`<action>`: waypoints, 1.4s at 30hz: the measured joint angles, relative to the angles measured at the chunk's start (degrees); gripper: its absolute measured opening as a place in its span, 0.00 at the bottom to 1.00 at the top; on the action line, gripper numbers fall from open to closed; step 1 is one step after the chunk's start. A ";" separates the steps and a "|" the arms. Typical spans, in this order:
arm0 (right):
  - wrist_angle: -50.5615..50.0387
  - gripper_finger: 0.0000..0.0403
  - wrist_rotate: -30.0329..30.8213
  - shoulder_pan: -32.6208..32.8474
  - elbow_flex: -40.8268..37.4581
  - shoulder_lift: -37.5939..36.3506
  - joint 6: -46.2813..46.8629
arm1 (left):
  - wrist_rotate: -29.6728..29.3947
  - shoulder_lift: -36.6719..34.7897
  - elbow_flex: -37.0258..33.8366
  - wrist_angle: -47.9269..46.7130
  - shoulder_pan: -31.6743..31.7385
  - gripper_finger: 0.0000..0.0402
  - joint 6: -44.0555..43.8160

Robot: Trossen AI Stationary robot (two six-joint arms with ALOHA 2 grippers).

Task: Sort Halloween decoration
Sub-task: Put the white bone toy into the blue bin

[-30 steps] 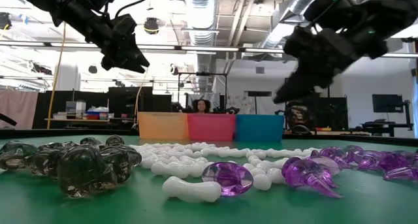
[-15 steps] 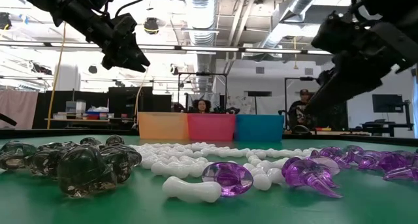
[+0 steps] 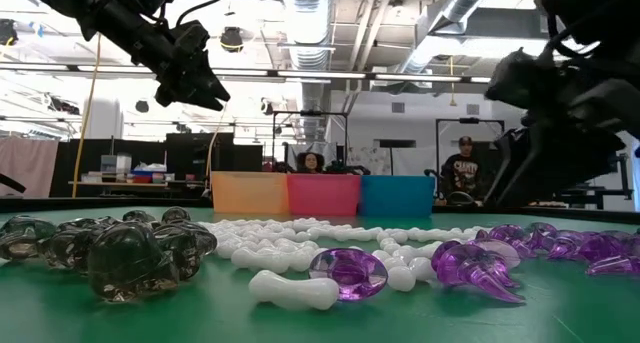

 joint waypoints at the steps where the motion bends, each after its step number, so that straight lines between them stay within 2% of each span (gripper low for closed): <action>1: 1.11 0.45 0.00 -0.09 0.00 0.32 0.47 | 0.00 0.00 0.00 -0.01 0.00 0.44 -0.14; 4: 4.33 0.45 0.25 -0.60 0.00 0.74 0.76 | -0.03 0.00 0.00 0.02 0.00 0.44 0.24; 9: 6.20 0.45 4.57 -2.16 0.02 0.43 1.59 | -0.01 0.01 0.00 -0.76 0.00 0.44 1.49; 16: 6.64 0.45 4.77 -4.95 0.62 -0.78 5.75 | -0.02 0.01 0.00 -1.65 0.00 0.44 3.25; 22: 5.10 0.45 5.03 -1.44 0.90 -0.41 5.12 | 0.08 0.02 0.00 -1.26 -0.26 0.44 -0.42; 30: 4.57 0.45 6.66 5.16 0.89 4.30 0.69 | -0.07 0.00 -0.02 2.94 -3.87 0.44 -5.29; 36: 5.00 0.45 13.09 7.62 0.85 6.93 -0.39 | -3.82 0.00 -0.02 8.41 -7.41 0.44 -7.35; 42: 16.34 0.45 16.70 9.93 -2.80 8.41 0.94 | -5.89 0.00 -0.02 9.76 -9.62 0.44 -7.85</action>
